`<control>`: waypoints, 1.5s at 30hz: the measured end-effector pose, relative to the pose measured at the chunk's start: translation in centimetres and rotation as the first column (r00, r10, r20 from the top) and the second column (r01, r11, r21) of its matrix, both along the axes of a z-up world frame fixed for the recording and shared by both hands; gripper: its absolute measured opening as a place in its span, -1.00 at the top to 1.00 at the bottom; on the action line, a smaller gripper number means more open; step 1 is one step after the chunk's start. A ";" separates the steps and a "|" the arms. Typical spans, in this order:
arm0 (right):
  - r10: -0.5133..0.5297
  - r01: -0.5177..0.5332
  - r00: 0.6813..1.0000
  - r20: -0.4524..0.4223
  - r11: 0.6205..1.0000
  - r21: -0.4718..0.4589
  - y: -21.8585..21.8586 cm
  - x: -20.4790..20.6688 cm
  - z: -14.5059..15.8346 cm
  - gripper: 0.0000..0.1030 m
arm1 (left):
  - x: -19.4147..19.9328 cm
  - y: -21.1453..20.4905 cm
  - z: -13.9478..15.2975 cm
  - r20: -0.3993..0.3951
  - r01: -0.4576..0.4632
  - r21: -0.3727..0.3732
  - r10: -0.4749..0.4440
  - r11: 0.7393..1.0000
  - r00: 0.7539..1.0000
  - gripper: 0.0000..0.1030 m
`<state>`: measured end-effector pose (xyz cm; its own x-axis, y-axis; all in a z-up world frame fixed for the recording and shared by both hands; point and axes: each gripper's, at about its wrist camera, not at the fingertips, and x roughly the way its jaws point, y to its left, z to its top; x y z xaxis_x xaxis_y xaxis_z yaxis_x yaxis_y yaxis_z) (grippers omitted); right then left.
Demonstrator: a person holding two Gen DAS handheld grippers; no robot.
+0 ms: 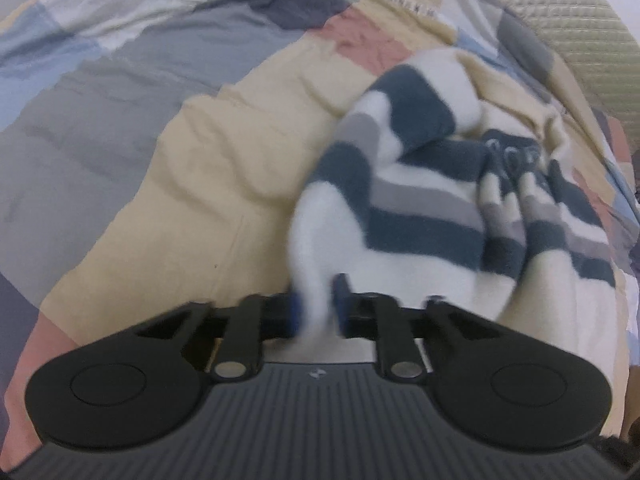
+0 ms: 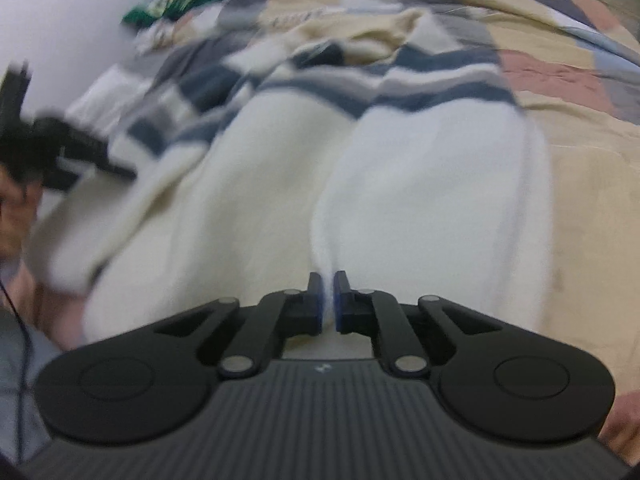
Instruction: Fold large clothes
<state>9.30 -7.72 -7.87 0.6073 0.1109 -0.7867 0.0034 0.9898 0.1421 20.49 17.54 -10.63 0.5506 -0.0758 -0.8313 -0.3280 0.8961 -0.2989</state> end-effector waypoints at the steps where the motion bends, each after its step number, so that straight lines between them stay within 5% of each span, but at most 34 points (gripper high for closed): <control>1: -0.024 0.024 1.000 0.014 1.000 0.011 -0.6 -0.2 0.5 0.85 | -0.2 0.0 0.4 0.018 -0.002 0.006 0.002 1.000 1.000 0.81; 7: -0.125 0.123 0.986 0.107 0.992 0.025 -6.4 -0.7 5.7 0.86 | -0.2 3.3 4.4 0.121 -0.051 0.016 0.049 0.999 0.991 0.85; 11: -0.199 0.206 0.965 0.170 0.978 -0.026 -13.1 0.4 10.1 0.86 | 1.2 6.3 8.5 0.191 -0.113 0.090 0.094 0.990 0.977 0.86; 19: -0.408 0.457 0.862 0.302 0.882 -0.113 -28.0 4.2 15.5 0.87 | 8.1 10.3 14.6 0.276 -0.217 0.284 0.137 0.934 0.951 0.86; 24: -0.533 0.584 0.799 0.278 0.798 -0.148 -36.2 7.4 13.2 0.87 | 13.3 12.1 13.9 0.286 -0.291 0.406 0.182 0.866 0.941 0.86; 30: -0.622 0.665 0.745 0.241 0.721 -0.195 -42.4 11.6 7.3 0.87 | 18.4 14.6 7.8 0.211 -0.325 0.480 0.252 0.815 0.944 0.85; 36: -0.641 0.664 0.746 0.178 0.701 -0.259 -44.2 13.2 0.2 0.86 | 20.6 17.1 0.5 0.088 -0.284 0.465 0.275 0.839 0.957 0.84; 42: -0.647 0.662 0.748 0.149 0.709 -0.243 -44.2 13.1 -1.8 0.78 | 20.9 17.4 -0.7 0.077 -0.270 0.424 0.263 0.865 0.962 0.77; 44: -0.644 0.662 0.748 0.158 0.711 -0.237 -43.7 13.0 -1.1 0.60 | 20.0 17.0 0.1 0.080 -0.275 0.404 0.266 0.872 0.961 0.28; 45: -0.640 0.660 0.751 0.164 0.718 -0.220 -43.4 12.9 -0.5 0.25 | 19.6 16.9 0.8 0.095 -0.280 0.394 0.264 0.876 0.960 0.07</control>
